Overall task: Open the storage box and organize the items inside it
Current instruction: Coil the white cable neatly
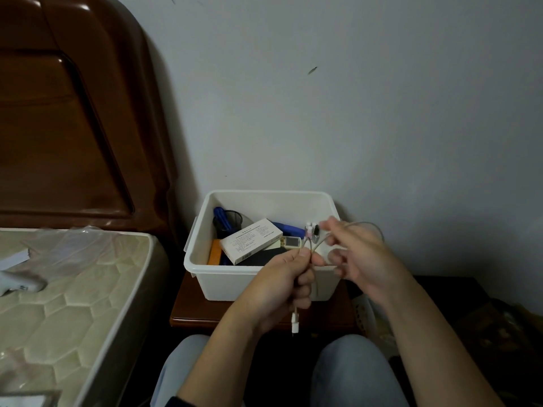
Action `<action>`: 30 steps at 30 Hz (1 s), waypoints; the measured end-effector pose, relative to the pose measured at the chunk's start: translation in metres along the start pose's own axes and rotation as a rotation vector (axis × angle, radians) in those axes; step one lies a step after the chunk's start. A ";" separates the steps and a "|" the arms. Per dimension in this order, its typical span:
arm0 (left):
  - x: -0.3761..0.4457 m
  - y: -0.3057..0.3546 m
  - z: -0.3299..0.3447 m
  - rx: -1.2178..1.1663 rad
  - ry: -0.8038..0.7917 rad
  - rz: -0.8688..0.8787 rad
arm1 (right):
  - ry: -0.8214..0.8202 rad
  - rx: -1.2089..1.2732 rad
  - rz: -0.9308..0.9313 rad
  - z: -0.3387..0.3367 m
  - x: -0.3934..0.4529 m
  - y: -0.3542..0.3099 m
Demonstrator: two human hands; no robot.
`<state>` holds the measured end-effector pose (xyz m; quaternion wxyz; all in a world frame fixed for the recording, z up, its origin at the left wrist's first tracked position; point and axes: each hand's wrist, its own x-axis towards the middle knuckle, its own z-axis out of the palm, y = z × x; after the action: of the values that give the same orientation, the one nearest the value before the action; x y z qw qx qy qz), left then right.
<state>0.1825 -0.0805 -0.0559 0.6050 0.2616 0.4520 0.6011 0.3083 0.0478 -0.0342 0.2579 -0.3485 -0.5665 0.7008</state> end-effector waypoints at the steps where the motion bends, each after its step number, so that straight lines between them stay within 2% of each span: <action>1: 0.001 0.000 0.001 -0.034 -0.012 -0.003 | -0.078 -0.086 0.024 0.005 -0.003 0.003; 3: 0.001 0.001 0.001 -0.080 -0.042 -0.012 | -0.148 -0.211 0.035 0.010 -0.004 0.006; 5: -0.002 0.002 -0.001 -0.059 -0.063 -0.016 | -0.107 -0.240 0.001 0.010 -0.002 0.002; 8: -0.008 0.004 -0.003 0.091 -0.066 -0.026 | -0.035 -0.226 -0.057 0.007 0.000 -0.007; 13: -0.014 0.011 0.005 0.136 -0.077 -0.012 | -0.100 -0.280 -0.035 0.010 0.000 -0.009; 22: -0.013 0.018 0.012 -0.082 -0.003 0.005 | -0.253 -0.120 -0.069 0.019 -0.008 -0.013; 28: -0.017 0.024 0.011 -0.210 -0.132 -0.017 | -0.252 -0.023 -0.064 0.021 -0.008 -0.018; 30: -0.017 0.022 0.010 -0.189 -0.158 -0.004 | -0.217 -0.001 -0.067 0.021 -0.007 -0.021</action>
<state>0.1829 -0.0918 -0.0280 0.6619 0.2488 0.3447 0.6174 0.2961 0.0341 -0.0103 0.2180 -0.2517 -0.6028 0.7251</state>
